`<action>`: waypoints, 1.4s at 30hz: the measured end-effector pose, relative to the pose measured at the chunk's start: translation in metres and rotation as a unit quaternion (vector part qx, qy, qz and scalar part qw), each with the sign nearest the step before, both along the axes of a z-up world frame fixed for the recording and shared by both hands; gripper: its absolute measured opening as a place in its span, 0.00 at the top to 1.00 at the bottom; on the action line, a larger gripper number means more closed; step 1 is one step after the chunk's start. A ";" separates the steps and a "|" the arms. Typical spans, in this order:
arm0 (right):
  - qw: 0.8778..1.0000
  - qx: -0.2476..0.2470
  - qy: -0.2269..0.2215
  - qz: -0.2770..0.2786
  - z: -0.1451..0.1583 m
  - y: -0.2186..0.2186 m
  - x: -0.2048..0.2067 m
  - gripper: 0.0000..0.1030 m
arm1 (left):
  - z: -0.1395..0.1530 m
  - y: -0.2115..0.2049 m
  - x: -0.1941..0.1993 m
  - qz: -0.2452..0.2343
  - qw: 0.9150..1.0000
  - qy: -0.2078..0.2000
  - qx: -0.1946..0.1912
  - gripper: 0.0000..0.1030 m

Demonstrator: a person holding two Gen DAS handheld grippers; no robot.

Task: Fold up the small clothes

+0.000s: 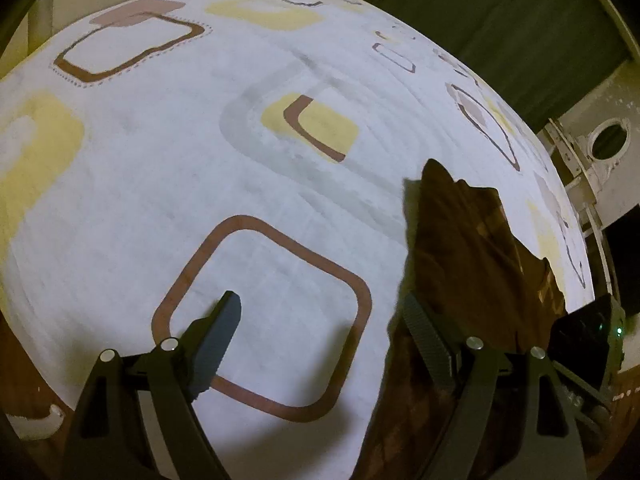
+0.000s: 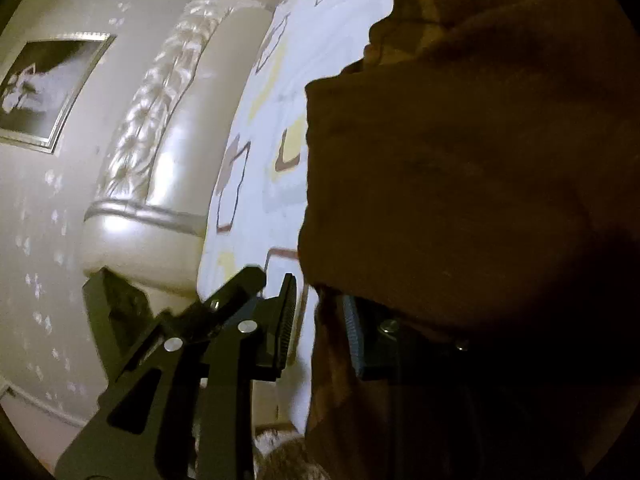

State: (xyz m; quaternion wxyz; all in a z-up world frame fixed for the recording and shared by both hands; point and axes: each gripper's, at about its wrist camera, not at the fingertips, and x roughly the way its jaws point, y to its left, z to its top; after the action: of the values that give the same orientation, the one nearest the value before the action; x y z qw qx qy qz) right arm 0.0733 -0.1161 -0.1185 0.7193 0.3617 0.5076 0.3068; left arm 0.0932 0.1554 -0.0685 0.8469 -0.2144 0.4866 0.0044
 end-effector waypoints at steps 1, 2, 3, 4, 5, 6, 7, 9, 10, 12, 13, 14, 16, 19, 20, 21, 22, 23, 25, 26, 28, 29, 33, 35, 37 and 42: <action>1.000 -0.002 -0.004 -0.008 0.000 0.002 -0.001 0.79 | 0.001 0.001 0.001 0.000 1.000 -0.002 0.000 0.20; 1.000 -0.010 -0.011 -0.014 0.001 0.006 -0.002 0.82 | 0.002 0.001 0.000 0.000 1.000 -0.004 0.001 0.20; 1.000 -0.019 -0.012 -0.013 -0.001 0.011 -0.001 0.93 | 0.004 0.001 0.000 0.000 1.000 -0.007 0.002 0.20; 1.000 -0.025 -0.008 -0.010 -0.004 0.016 0.001 0.97 | 0.005 0.000 0.000 -0.001 1.000 -0.008 0.003 0.20; 1.000 -0.030 -0.001 -0.006 -0.008 0.022 0.001 0.97 | 0.005 -0.001 0.000 -0.002 1.000 -0.009 0.006 0.20; 0.999 -0.033 -0.003 -0.007 -0.009 0.025 0.001 0.97 | 0.006 -0.001 -0.001 0.001 1.000 -0.011 0.012 0.20; 0.999 -0.040 -0.008 -0.006 -0.009 0.028 0.001 0.97 | 0.007 -0.002 0.000 0.003 1.000 -0.014 0.015 0.20; 0.999 -0.039 -0.012 0.005 -0.008 0.030 0.001 0.97 | 0.007 -0.003 0.001 0.002 1.000 -0.013 0.018 0.20; 0.999 -0.029 -0.008 0.017 -0.008 0.031 0.002 0.97 | 0.007 -0.005 0.003 -0.001 1.000 -0.011 0.016 0.20; 0.999 -0.010 0.002 0.044 -0.004 0.030 -0.001 0.94 | 0.007 -0.009 0.007 -0.005 1.000 -0.010 0.014 0.20; 0.999 -0.009 -0.003 0.049 0.000 0.027 -0.003 0.92 | 0.009 -0.012 0.010 -0.012 1.000 -0.011 0.014 0.20; 0.998 -0.008 -0.011 0.056 0.007 0.022 -0.007 0.92 | 0.010 -0.015 0.013 -0.017 1.000 -0.013 0.014 0.20; 0.997 -0.007 -0.032 0.063 0.025 0.003 -0.012 0.84 | 0.012 -0.021 0.023 -0.036 0.999 -0.020 0.006 0.20; 0.995 -0.022 -0.083 0.043 0.060 -0.052 -0.005 0.71 | 0.011 -0.031 0.048 -0.073 0.997 -0.024 -0.002 0.20; 0.993 -0.039 -0.103 0.031 0.072 -0.077 0.002 0.66 | 0.011 -0.033 0.059 -0.084 0.996 -0.028 -0.013 0.20; 0.991 -0.054 -0.117 0.020 0.079 -0.095 0.007 0.60 | 0.010 -0.033 0.072 -0.096 0.995 -0.028 -0.025 0.20; 0.988 -0.077 -0.133 -0.002 0.087 -0.122 0.013 0.55 | 0.009 -0.032 0.083 -0.103 0.994 -0.029 -0.033 0.20; 0.984 -0.101 -0.143 -0.033 0.094 -0.160 0.022 0.53 | 0.008 -0.032 0.091 -0.107 0.993 -0.030 -0.038 0.20; 0.982 -0.114 -0.131 -0.077 0.093 -0.220 0.037 0.50 | 0.004 -0.032 0.111 -0.119 0.992 -0.028 -0.039 0.20; 0.980 -0.122 -0.123 -0.094 0.091 -0.239 0.042 0.50 | 0.001 -0.032 0.121 -0.128 0.991 -0.025 -0.042 0.20; 0.973 -0.149 -0.107 -0.138 0.083 -0.287 0.052 0.49 | -0.005 -0.033 0.134 -0.140 0.989 -0.022 -0.046 0.20; 0.972 -0.161 -0.087 -0.147 0.073 -0.308 0.059 0.48 | -0.009 -0.035 0.141 -0.150 0.987 -0.019 -0.053 0.20; 0.971 -0.188 -0.041 -0.141 0.041 -0.335 0.073 0.48 | -0.020 -0.046 0.155 -0.165 0.985 -0.015 -0.050 0.20; 0.976 -0.171 -0.033 -0.129 0.027 -0.335 0.075 0.48 | -0.021 -0.051 0.159 -0.173 0.984 -0.020 -0.041 0.20; 0.977 -0.165 -0.044 -0.131 0.026 -0.335 0.078 0.48 | -0.021 -0.057 0.162 -0.178 0.984 -0.018 -0.026 0.20; 0.973 -0.180 -0.064 -0.132 0.034 -0.328 0.085 0.48 | -0.017 -0.078 0.161 -0.209 0.976 -0.007 0.069 0.76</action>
State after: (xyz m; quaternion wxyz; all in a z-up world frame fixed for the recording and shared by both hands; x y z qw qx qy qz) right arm 0.1581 -0.4438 -0.0842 0.8379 0.2694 0.4551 0.1350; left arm 0.2543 0.0773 -0.0858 0.8454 -0.0495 0.5129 -0.1405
